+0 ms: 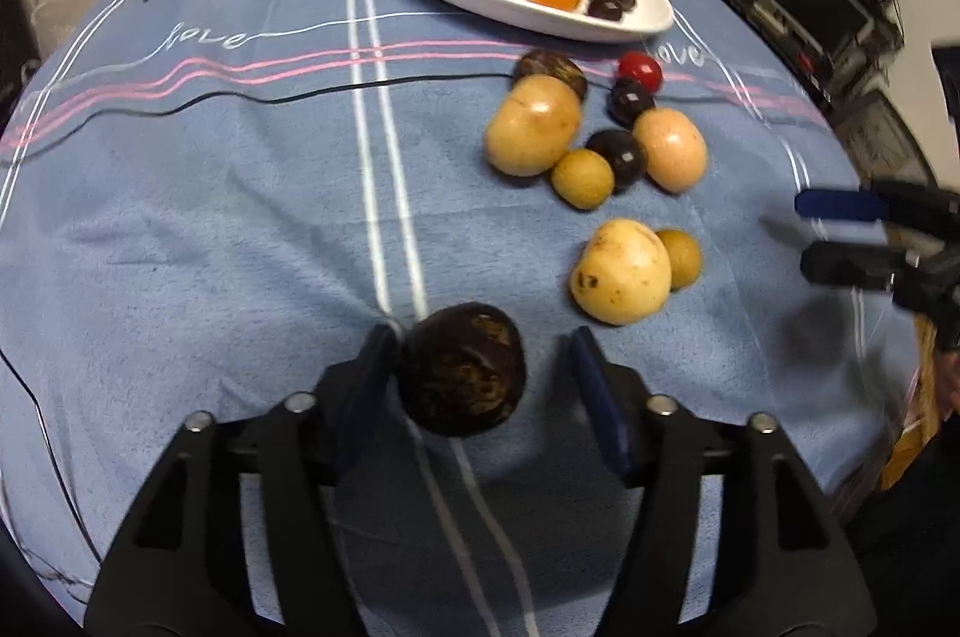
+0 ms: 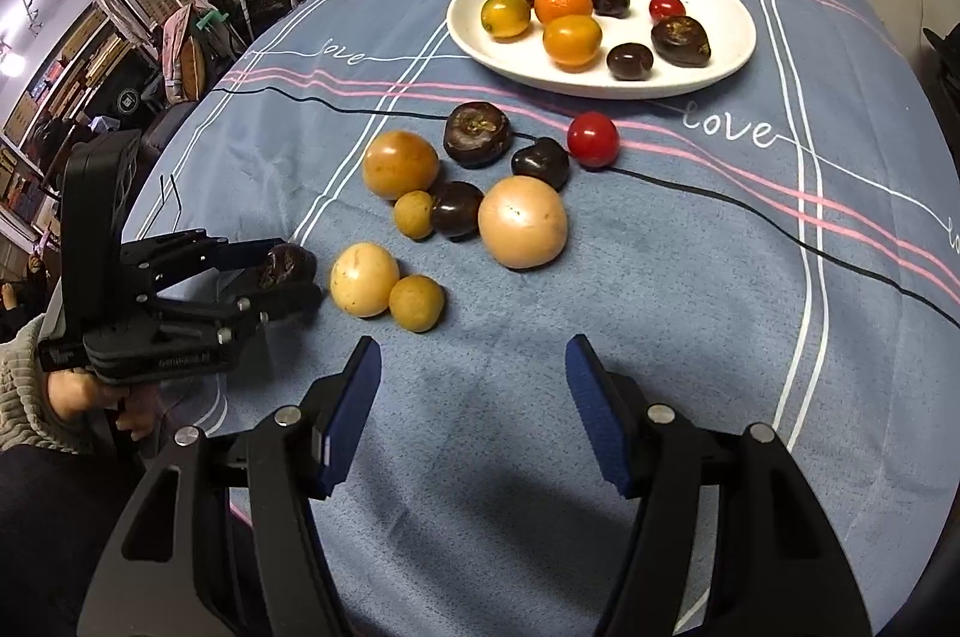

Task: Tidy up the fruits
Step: 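Grasp a dark brown fruit with the left tool while the right tool reaches a small yellow-green fruit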

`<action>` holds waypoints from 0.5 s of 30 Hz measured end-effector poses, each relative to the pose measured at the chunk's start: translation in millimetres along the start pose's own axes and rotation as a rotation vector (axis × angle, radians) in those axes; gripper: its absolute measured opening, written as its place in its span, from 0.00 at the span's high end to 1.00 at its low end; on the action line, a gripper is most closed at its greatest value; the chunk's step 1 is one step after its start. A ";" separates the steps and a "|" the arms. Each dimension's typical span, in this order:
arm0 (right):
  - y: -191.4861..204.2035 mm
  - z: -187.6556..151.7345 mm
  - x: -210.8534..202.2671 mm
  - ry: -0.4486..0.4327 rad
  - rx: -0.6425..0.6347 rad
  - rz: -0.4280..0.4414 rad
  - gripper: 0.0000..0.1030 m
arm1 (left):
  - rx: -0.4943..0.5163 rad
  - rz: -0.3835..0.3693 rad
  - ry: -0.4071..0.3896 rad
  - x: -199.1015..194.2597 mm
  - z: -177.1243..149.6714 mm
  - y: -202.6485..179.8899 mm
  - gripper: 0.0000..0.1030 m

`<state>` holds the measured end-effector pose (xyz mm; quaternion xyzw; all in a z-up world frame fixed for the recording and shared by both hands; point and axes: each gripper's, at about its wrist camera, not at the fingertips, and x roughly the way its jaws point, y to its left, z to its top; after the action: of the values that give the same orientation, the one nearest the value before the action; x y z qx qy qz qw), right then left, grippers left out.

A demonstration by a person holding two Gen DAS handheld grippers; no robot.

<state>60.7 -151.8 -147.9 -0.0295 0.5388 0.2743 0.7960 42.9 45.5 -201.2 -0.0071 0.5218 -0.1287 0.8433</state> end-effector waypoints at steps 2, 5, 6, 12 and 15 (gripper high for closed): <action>0.2 0.6 0.3 -0.001 -0.001 0.001 0.37 | 0.030 0.014 0.003 0.1 -1.6 -2.8 0.38; 1.8 0.7 1.5 0.000 -0.012 0.002 0.37 | 0.003 -0.003 -0.004 -4.4 -4.3 2.7 0.46; 2.2 0.7 2.7 0.003 -0.014 0.004 0.37 | -0.009 0.001 -0.010 -6.2 -5.5 6.4 0.56; 7.3 4.2 8.3 -0.002 -0.038 0.008 0.37 | -0.043 -0.013 -0.032 -11.5 -9.0 14.5 0.60; 15.4 8.3 12.3 -0.019 -0.092 0.003 0.37 | -0.034 -0.003 -0.034 -13.0 -9.4 12.4 0.60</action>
<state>63.8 -131.0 -151.3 -0.0627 0.5183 0.3000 0.7984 31.7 61.6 -196.0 -0.0244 0.5096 -0.1210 0.8515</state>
